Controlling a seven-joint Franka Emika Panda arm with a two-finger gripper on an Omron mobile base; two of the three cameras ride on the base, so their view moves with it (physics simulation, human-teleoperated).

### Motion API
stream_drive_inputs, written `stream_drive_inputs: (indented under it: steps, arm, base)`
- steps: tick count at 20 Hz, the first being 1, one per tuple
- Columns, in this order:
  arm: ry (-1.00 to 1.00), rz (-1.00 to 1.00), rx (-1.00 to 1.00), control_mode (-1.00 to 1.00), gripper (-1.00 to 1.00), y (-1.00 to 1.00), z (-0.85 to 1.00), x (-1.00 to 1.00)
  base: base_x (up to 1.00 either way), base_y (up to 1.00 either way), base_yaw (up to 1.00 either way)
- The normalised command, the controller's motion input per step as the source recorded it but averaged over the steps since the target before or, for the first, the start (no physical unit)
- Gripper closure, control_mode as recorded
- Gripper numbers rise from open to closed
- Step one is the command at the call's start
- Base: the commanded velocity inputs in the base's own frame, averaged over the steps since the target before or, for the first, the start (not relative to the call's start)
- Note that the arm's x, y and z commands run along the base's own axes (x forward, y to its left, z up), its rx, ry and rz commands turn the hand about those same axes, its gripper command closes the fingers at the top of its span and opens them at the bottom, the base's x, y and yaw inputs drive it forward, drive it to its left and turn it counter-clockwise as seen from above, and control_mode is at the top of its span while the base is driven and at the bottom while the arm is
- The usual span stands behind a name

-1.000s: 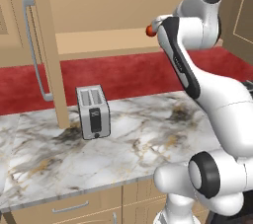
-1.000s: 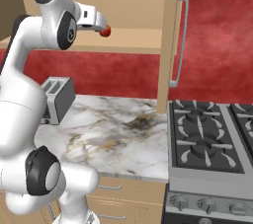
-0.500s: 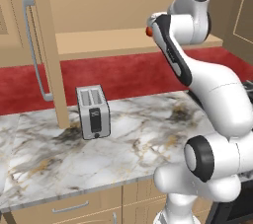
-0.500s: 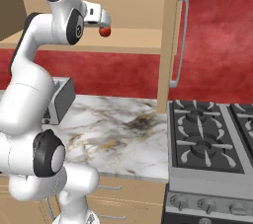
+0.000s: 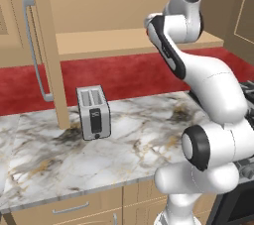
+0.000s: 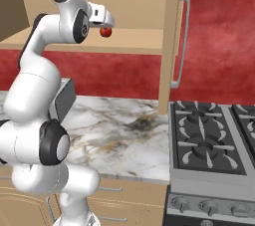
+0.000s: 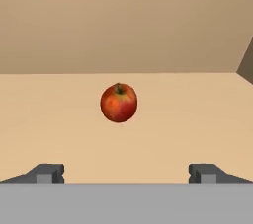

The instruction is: Pick the apples from the cabinet and place them in one bowl. Pick the pear from the sink and place it in the other bowl.

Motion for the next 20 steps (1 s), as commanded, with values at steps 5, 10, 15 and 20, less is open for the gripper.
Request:
stream_drive_inputs:
  steps: [5, 10, 15, 20]
  arm:
    - [0.0, 0.0, 0.01, -1.0, -1.0, 0.05, -0.12, 0.15]
    - [0.0, 0.0, 0.03, -1.0, -1.0, 0.08, 0.0, 0.25]
    - [0.0, 0.0, 0.05, -1.0, -1.0, 0.01, 0.0, 0.26]
    - [0.01, 0.0, 0.02, -1.0, -1.0, -0.09, 0.0, 0.04]
  base:
    - [0.0, 0.0, 0.0]
    - [0.0, 0.0, 0.0]
    - [0.0, 0.0, 0.0]
    - [0.0, 0.0, 0.0]
